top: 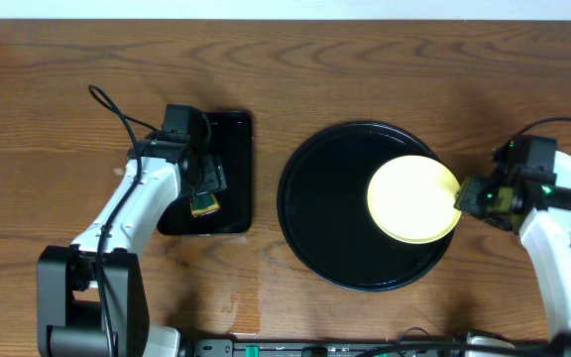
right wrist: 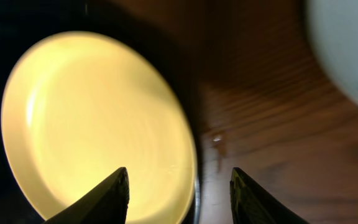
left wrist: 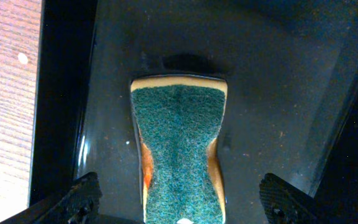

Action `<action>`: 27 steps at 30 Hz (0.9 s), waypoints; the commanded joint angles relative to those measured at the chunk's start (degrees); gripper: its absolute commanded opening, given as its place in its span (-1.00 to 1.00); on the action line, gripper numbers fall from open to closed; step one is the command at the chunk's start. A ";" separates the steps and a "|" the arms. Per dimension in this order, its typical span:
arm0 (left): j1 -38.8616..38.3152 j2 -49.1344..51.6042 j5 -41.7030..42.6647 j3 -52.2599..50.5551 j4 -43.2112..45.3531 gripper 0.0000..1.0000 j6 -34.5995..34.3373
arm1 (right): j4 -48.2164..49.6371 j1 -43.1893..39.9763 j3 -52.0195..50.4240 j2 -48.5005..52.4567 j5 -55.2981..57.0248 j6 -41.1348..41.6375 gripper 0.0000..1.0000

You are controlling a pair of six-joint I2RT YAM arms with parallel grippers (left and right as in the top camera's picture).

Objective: Clean dirty plates on tray and stack at the side

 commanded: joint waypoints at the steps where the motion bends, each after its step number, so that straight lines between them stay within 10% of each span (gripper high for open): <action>1: 0.13 0.48 -0.11 -0.31 -0.13 0.66 0.35 | 0.39 0.17 0.09 5.57 -6.08 -3.34 0.03; 6: 0.13 0.48 -0.11 -0.31 -0.13 0.66 0.35 | 2.34 0.04 0.09 13.20 -4.17 -4.00 -0.11; 11: 0.13 0.48 -0.11 -0.31 -0.13 0.66 0.35 | 2.89 0.00 0.35 13.40 -4.35 -3.72 -0.98; 27: 0.13 0.48 -0.11 -0.31 -0.13 0.66 0.35 | 2.71 11.39 0.39 -8.98 6.03 -7.26 -0.97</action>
